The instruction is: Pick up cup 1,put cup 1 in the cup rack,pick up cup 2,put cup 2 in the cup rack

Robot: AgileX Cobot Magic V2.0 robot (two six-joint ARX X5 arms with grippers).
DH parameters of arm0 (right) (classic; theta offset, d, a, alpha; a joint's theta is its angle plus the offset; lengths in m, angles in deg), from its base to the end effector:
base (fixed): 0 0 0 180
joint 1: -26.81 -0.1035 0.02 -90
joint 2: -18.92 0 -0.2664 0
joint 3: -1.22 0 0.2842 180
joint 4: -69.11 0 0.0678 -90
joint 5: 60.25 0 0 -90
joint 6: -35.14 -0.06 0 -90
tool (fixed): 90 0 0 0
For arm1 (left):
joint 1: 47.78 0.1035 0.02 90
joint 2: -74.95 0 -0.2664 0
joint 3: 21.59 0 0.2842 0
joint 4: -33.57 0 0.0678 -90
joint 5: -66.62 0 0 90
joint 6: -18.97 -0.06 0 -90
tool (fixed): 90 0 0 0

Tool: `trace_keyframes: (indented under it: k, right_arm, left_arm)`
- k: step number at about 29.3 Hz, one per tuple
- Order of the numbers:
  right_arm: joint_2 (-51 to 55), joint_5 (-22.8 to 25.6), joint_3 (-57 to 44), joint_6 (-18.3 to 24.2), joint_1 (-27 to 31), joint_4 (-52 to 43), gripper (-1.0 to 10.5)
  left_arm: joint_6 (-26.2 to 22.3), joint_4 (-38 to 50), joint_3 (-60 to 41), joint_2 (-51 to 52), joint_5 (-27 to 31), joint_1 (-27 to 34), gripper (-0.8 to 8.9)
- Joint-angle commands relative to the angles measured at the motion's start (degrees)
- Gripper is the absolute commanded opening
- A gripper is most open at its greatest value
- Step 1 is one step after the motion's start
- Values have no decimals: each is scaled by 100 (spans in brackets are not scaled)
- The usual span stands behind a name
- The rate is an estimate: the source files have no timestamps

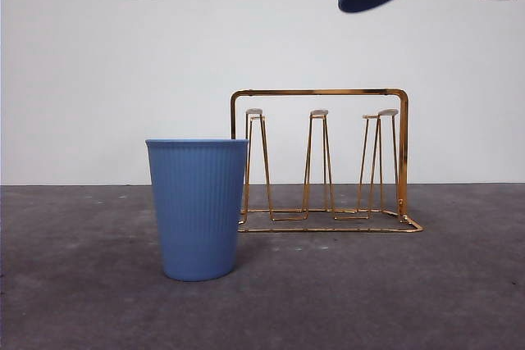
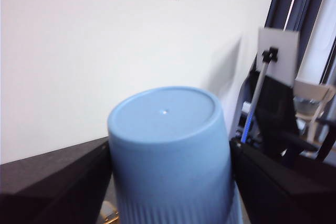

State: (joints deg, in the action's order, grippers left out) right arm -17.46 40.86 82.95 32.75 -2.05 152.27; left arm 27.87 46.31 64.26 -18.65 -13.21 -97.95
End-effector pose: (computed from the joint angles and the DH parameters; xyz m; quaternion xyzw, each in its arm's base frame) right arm 0.0978 0.0407 0.3860 -0.0912 0.3075 0.1396 0.9368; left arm 0.2930 -0.3347 0.3421 -0.0947 -0.0110 -0.3436 0.9343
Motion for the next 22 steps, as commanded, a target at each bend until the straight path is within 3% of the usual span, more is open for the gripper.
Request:
trace_keyframes:
  k: [1, 13, 22]
  right_arm:
    - [28, 4, -26, -61, -4, -48, 221]
    - [28, 9, -26, -44, -4, -22, 221]
    - [28, 28, -26, -20, -4, -59, 221]
  left_arm:
    - [-302, 35, 136, -319, 46, -9, -6]
    - [-365, -313, 1086, -1434, 337, -15, -6]
    - [-358, -452, 1141, -1818, 339, -15, -6]
